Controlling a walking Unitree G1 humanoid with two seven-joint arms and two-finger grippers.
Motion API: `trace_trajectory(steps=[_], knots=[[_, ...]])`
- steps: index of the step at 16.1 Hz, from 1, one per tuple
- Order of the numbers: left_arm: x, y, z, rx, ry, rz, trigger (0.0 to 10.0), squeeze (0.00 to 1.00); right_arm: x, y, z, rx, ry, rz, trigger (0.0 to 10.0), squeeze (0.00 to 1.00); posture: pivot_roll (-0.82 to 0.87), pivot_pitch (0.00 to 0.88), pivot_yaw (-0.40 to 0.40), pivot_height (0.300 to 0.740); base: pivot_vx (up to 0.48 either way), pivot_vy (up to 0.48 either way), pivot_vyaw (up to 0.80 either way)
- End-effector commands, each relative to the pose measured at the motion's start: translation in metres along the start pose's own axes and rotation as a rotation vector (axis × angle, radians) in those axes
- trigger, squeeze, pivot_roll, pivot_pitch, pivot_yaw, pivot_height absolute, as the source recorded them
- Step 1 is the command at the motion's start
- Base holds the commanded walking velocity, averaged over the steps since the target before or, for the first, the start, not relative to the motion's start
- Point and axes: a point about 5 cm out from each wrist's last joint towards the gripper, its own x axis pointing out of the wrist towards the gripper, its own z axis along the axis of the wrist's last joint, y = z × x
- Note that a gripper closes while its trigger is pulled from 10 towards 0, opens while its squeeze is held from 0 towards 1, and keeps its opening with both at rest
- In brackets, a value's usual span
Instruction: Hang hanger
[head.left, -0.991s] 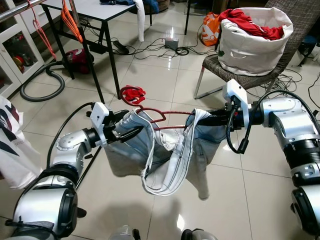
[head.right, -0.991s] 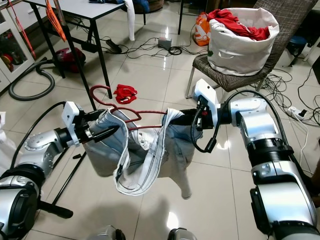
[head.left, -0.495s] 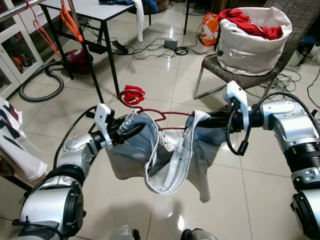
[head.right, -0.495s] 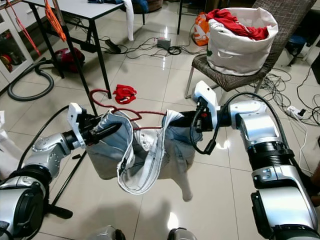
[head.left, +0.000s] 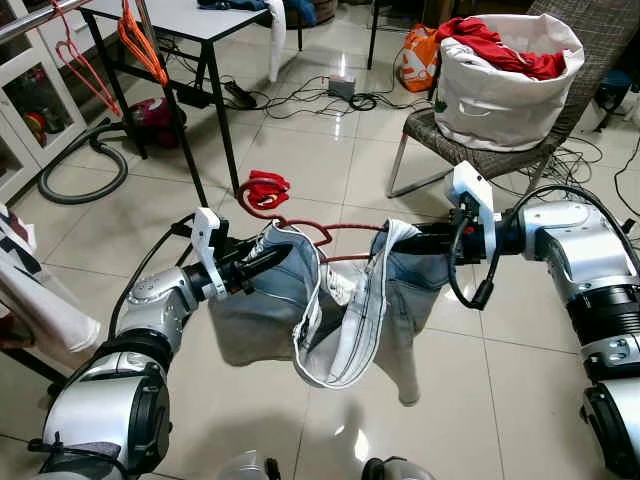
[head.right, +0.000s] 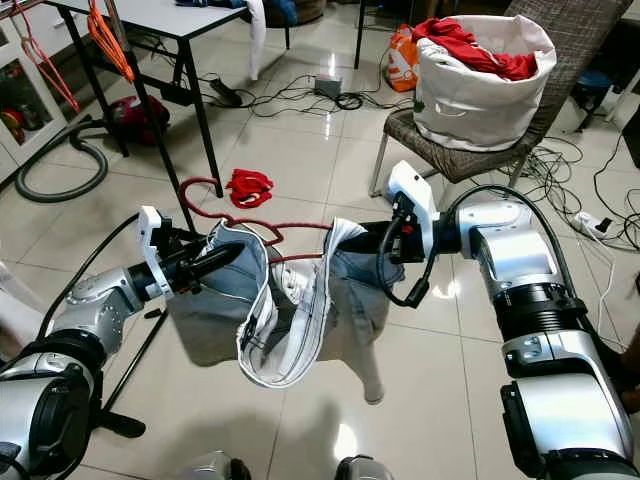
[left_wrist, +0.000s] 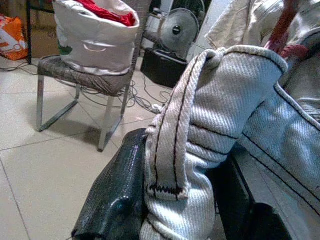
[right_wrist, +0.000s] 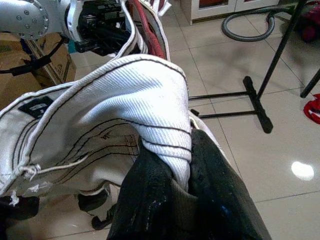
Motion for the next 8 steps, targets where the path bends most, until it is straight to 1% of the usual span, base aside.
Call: trace_trajectory(steps=[1, 3, 5, 7, 8], knots=[[0.005, -0.003, 0.002, 0.007, -0.005, -0.038, 0.0, 0.00, 0.004, 0.000, 0.012, -0.036, -0.052, 0.000, 10.0, 0.00, -0.13, 0.000, 0.002, 0.740, 0.000, 0.000, 0.00], [0.005, -0.003, 0.002, 0.006, -0.004, -0.043, 0.0, 0.00, 0.005, -0.002, 0.012, -0.041, -0.044, -0.017, 10.0, 0.00, -0.13, 0.000, 0.002, 0.740, 0.000, 0.000, 0.00], [0.005, -0.004, 0.002, -0.002, -0.007, -0.054, 0.0, 0.00, 0.007, -0.008, 0.015, -0.034, -0.068, -0.071, 10.0, 0.00, -0.13, 0.000, -0.001, 0.740, 0.000, 0.000, 0.00], [0.005, -0.004, 0.001, -0.007, -0.010, -0.057, 0.0, 0.00, 0.008, -0.011, 0.014, -0.033, -0.076, -0.101, 10.0, 0.00, -0.13, 0.000, -0.003, 0.740, 0.000, 0.000, 0.00], [0.005, -0.005, 0.000, -0.008, -0.002, -0.060, 0.0, 0.00, 0.010, -0.014, 0.012, -0.019, -0.080, -0.143, 10.0, 0.00, -0.13, 0.000, -0.003, 0.740, 0.000, 0.000, 0.00]])
